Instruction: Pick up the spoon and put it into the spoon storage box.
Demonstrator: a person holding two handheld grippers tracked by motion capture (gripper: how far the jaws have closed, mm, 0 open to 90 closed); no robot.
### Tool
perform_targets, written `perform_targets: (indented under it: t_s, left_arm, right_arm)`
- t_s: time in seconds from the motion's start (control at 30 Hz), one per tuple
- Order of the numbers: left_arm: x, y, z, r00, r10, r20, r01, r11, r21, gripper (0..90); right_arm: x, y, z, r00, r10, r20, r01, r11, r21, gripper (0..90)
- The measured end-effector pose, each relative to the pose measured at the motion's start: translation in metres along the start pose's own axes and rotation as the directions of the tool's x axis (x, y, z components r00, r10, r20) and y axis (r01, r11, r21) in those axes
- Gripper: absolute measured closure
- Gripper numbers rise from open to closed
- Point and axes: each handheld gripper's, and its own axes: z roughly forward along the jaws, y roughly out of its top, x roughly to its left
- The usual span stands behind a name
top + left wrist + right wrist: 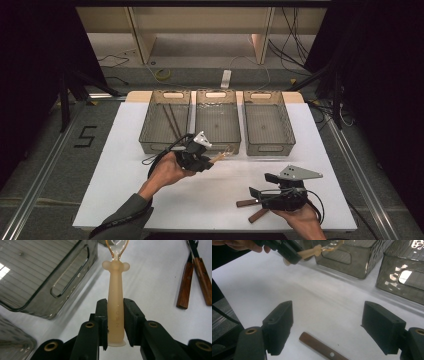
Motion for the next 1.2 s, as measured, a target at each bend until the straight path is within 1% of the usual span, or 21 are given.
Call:
perform_targets:
  t_s: [0.03,0.1,0.2,0.33,0.37,0.4,0.47,0.57,0.63,0.77,0.93,1.03,1.13,1.2]
  left_arm:
    - [0.0,0.001,-0.002,1.0,-0.006,-0.006,0.006,0.9999,-0.012,74.4]
    - [0.001,0.002,-0.005,0.9999,-0.011,-0.005,0.011,0.9997,-0.023,74.3]
    - [0.005,0.003,-0.009,0.9995,-0.031,-0.002,0.031,0.9984,-0.047,74.3]
    - [0.009,0.005,-0.016,0.9977,-0.068,-0.003,0.068,0.9935,-0.091,74.3]
    - [0.01,0.005,-0.018,0.9969,-0.078,-0.013,0.076,0.9913,-0.107,74.3]
    - [0.012,0.006,-0.02,0.9969,-0.077,-0.015,0.075,0.991,-0.111,74.3]
    - [0.014,0.007,-0.025,0.9959,-0.088,-0.022,0.084,0.9878,-0.131,74.3]
    - [0.018,0.009,-0.029,0.994,-0.105,-0.03,0.1,0.9843,-0.145,74.3]
    - [0.02,0.011,-0.03,0.9918,-0.124,-0.031,0.118,0.9803,-0.159,74.3]
    - [0.022,0.014,-0.032,0.9893,-0.142,-0.035,0.133,0.9744,-0.181,74.3]
    - [0.027,0.015,-0.032,0.9859,-0.162,-0.043,0.151,0.9701,-0.19,74.3]
    - [0.032,0.015,-0.033,0.9811,-0.189,-0.041,0.177,0.9622,-0.207,74.3]
    - [0.036,0.016,-0.033,0.9788,-0.2,-0.046,0.186,0.9594,-0.212,74.3]
    - [0.04,0.016,-0.034,0.9759,-0.212,-0.052,0.196,0.9553,-0.221,74.3]
  right_arm:
    - [0.0,0.0,0.0,1.0,0.0,0.0,0.0,1.0,-0.001,25.8]
    - [0.0,0.0,0.0,1.0,-0.003,0.0,0.003,1.0,0.001,25.8]
    - [0.0,0.0,0.001,1.0,-0.002,0.0,0.002,1.0,-0.001,25.8]
    - [0.0,0.0,0.001,1.0,-0.003,-0.002,0.003,1.0,0.001,25.8]
    - [0.0,0.0,0.001,1.0,-0.004,-0.002,0.004,1.0,0.001,25.8]
    - [0.0,0.0,0.001,1.0,-0.005,-0.002,0.005,1.0,0.003,25.8]
    - [0.0,0.0,0.001,1.0,-0.002,-0.002,0.002,1.0,0.004,25.8]
    - [0.0,0.0,0.001,1.0,-0.002,-0.001,0.002,1.0,0.005,25.8]
    - [0.001,-0.001,0.002,1.0,-0.001,-0.002,0.001,1.0,0.007,25.8]
    - [0.001,-0.001,0.002,1.0,-0.002,-0.003,0.002,1.0,0.007,25.8]
    - [0.001,-0.001,0.003,1.0,-0.003,-0.004,0.003,1.0,0.009,25.8]
    - [0.001,-0.001,0.003,1.0,-0.001,-0.004,0.001,1.0,0.01,25.8]
    - [0.0,-0.001,0.003,1.0,0.001,-0.005,-0.001,1.0,0.012,25.8]
    - [0.001,-0.001,0.004,1.0,0.002,-0.006,-0.002,1.0,0.01,25.8]
